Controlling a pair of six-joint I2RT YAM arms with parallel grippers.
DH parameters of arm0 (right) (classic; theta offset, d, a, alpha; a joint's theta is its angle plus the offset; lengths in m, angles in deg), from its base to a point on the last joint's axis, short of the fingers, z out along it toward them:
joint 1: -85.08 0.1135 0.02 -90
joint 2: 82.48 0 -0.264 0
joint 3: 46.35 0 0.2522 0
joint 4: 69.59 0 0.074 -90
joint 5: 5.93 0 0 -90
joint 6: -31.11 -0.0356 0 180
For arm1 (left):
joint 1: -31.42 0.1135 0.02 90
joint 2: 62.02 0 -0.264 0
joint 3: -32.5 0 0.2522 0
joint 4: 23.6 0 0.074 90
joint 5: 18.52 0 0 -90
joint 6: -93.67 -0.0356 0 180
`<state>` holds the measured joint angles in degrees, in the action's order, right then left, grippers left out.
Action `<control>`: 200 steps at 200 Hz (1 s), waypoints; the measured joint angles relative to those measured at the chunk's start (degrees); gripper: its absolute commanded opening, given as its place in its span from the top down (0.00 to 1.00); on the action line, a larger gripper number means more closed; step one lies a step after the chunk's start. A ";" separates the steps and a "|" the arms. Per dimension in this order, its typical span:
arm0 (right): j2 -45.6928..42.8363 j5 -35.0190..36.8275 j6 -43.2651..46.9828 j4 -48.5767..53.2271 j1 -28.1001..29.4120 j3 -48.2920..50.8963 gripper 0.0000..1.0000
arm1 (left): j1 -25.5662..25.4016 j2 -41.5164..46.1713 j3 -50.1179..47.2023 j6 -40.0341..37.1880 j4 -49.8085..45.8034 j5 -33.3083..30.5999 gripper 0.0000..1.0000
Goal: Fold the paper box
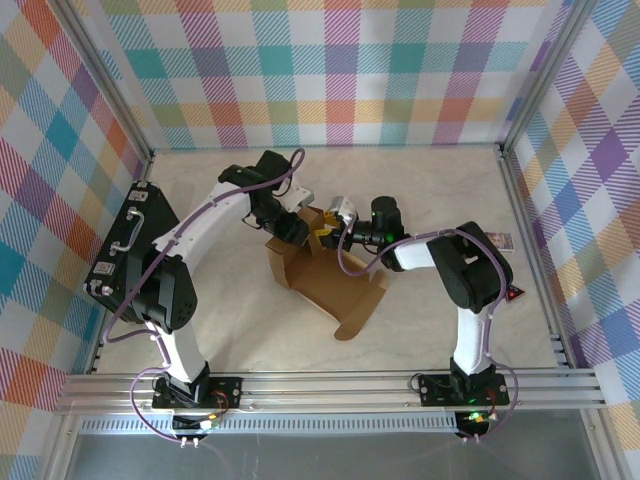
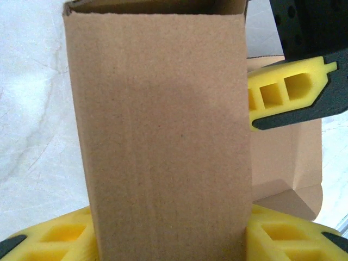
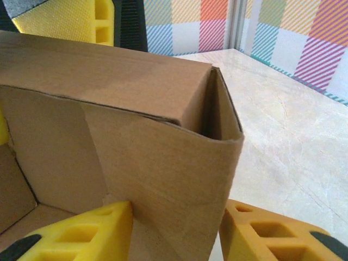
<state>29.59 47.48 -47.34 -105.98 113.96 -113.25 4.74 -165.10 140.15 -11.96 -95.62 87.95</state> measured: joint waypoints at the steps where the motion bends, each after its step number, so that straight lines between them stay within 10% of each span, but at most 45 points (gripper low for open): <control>1: 0.00 0.13 -0.07 0.00 0.04 0.00 0.50 | 0.02 0.00 0.00 0.00 0.00 0.02 0.48; 200: 2.67 -0.04 -5.57 0.70 0.83 -4.85 0.73 | 0.31 0.42 -0.42 -0.22 1.42 6.45 0.46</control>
<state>32.26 47.43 -52.91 -105.28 114.79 -118.10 5.05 -164.69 139.74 -12.18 -94.20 94.40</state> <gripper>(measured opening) 0.291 0.540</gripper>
